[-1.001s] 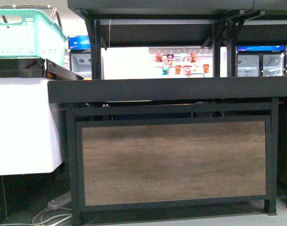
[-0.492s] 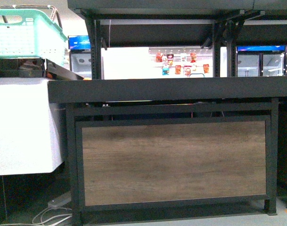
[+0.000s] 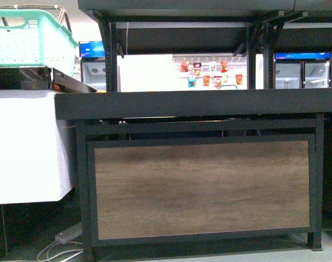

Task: Pick lemon from shelf

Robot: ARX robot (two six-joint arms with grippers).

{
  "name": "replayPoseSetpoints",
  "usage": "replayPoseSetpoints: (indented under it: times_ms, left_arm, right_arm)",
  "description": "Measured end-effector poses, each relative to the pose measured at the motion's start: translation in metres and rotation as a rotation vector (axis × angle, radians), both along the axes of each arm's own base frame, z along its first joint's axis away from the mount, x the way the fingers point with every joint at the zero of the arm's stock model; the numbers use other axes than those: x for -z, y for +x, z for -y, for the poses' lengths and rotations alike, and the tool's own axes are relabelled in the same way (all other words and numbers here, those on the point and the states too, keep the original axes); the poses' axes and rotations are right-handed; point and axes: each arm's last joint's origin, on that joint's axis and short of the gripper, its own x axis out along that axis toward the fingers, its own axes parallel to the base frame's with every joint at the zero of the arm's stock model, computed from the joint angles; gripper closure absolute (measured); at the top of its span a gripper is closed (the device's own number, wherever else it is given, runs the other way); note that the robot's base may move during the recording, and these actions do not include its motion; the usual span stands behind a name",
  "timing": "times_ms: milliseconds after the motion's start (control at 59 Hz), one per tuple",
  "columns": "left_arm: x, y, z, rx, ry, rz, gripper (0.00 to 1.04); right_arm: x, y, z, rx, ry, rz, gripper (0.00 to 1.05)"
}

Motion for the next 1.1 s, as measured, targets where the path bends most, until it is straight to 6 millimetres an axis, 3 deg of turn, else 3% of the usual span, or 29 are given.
replayPoseSetpoints:
  times_ms: [1102]
  left_arm:
    - [0.0000,0.0000,0.0000,0.000,0.000,0.000,0.08]
  right_arm:
    - [0.0000,0.0000,0.0001,0.002,0.000,0.000,0.07]
